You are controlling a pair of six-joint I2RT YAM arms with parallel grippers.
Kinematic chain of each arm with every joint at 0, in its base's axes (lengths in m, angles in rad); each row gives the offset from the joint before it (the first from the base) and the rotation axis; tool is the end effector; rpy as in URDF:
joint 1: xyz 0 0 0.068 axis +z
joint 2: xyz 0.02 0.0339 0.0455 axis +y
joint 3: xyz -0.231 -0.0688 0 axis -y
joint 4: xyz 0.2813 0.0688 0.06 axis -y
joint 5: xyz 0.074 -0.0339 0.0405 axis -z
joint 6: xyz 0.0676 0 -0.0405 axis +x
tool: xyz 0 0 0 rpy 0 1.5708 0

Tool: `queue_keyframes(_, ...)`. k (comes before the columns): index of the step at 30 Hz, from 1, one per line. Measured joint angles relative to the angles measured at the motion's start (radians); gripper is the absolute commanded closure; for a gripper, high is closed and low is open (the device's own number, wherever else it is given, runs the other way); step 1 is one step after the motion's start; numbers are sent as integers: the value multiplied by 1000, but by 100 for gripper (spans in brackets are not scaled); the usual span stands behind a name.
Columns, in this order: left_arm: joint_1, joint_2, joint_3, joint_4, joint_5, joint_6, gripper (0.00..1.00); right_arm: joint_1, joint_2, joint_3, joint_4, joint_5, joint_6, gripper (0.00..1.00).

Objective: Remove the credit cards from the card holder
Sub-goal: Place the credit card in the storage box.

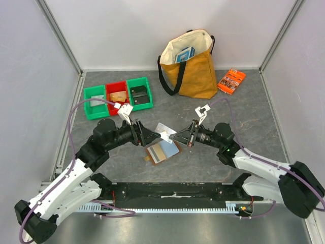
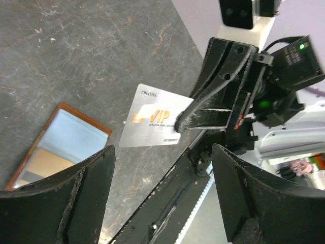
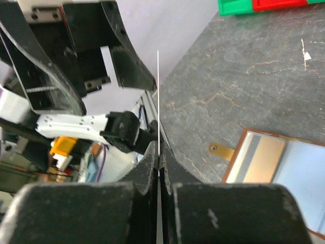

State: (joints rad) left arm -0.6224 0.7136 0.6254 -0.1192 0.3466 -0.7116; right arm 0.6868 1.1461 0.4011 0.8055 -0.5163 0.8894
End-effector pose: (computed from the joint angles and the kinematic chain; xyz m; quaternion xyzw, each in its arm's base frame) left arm 0.2023 -0.1734 0.2714 0.0744 0.7690 -0.4892 0.4048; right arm 0.2146 0.2191 0.1854 -0.1179 0.6781 0.6226 0.3724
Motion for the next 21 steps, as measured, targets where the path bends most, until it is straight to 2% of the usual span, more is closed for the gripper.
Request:
queue_keyframes(4, 6, 27, 74, -103, 20, 102, 18, -6, -100, 30, -184, -56, -122, 100)
queue_keyframes(7, 10, 49, 94, -143, 46, 150, 21, -9, -119, 43, -237, -107, -167, 100)
queue_keyframes(16, 12, 107, 95, -111, 196, 182, 34, -9, -113, 44, -224, -204, -167, 100)
queue_keyframes(21, 13, 128, 71, -57, 264, 181, 50, -9, -103, 44, -191, -220, -152, 100)
